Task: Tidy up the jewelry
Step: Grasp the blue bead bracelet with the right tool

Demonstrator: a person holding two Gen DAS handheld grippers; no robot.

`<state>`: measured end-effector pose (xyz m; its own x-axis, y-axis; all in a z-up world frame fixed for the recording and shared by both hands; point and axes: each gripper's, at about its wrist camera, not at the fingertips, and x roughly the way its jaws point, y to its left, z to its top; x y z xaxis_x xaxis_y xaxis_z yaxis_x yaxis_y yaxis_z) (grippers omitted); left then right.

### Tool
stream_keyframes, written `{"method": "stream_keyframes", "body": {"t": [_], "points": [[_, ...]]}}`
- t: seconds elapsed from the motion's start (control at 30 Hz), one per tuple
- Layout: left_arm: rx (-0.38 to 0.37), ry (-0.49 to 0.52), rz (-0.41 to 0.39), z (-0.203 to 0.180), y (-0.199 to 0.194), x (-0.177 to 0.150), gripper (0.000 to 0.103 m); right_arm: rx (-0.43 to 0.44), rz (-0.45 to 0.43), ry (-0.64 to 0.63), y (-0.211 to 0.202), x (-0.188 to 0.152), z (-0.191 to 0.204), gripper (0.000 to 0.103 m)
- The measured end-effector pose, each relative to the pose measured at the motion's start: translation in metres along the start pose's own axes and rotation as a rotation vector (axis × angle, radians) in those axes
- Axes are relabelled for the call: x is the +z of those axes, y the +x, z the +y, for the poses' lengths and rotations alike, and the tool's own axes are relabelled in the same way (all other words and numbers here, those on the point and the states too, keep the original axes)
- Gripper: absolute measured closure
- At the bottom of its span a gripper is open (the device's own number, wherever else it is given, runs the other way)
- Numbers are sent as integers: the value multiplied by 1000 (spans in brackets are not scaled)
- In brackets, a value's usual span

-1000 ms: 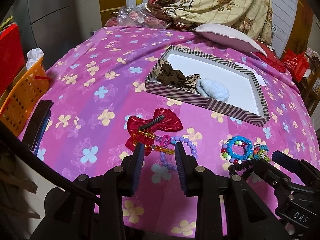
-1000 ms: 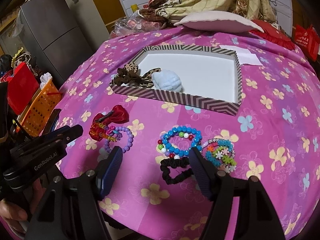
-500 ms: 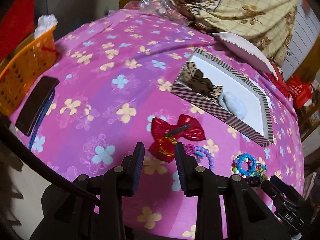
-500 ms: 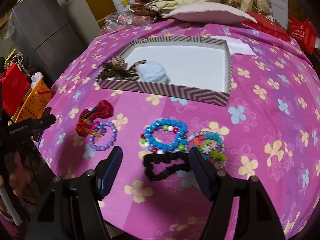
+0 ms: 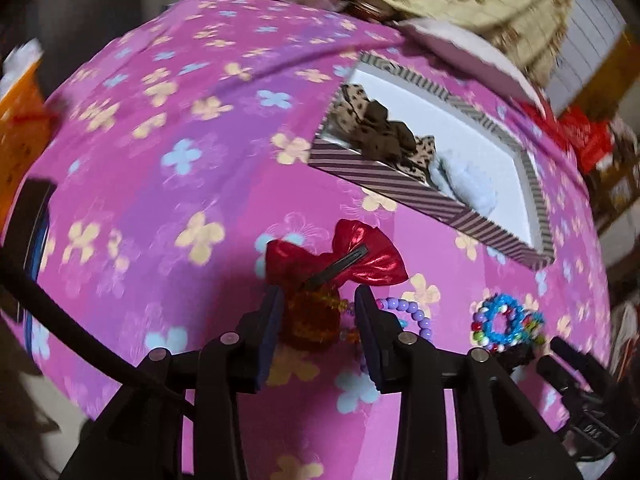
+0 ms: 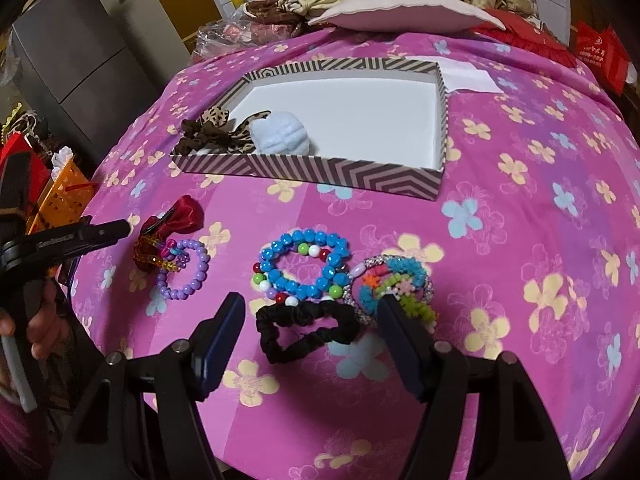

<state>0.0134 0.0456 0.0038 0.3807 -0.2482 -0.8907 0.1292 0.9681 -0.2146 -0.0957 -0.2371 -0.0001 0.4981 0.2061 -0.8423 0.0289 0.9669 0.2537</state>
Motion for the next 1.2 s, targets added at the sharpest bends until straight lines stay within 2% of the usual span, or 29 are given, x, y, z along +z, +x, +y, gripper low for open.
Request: {"method": "stream_keyframes", "body": {"t": [0.2,0.43,0.67,0.73,0.9,0.97,1.2], "points": [[-17,79,57,-4,19,11,44,-32,9,-49,7,9,-2,33],[7,182,99,-11,34,17,44,-24,39,-72,27,30,-7,53],[17,234,124,-16,48,22,44,12,70,-60,41,27,-10,65],[13,244,124,-16,51,24,44,21,77,-60,44,26,-11,76],[-8,244,97,-17,52,26,61,45,73,-70,46,25,-12,93],[-5,232,73,-16,46,29,72,50,51,-69,40,26,-11,96],[-27,179,9,-10,24,44,74,94,-27,-123,9,40,6,97]]}}
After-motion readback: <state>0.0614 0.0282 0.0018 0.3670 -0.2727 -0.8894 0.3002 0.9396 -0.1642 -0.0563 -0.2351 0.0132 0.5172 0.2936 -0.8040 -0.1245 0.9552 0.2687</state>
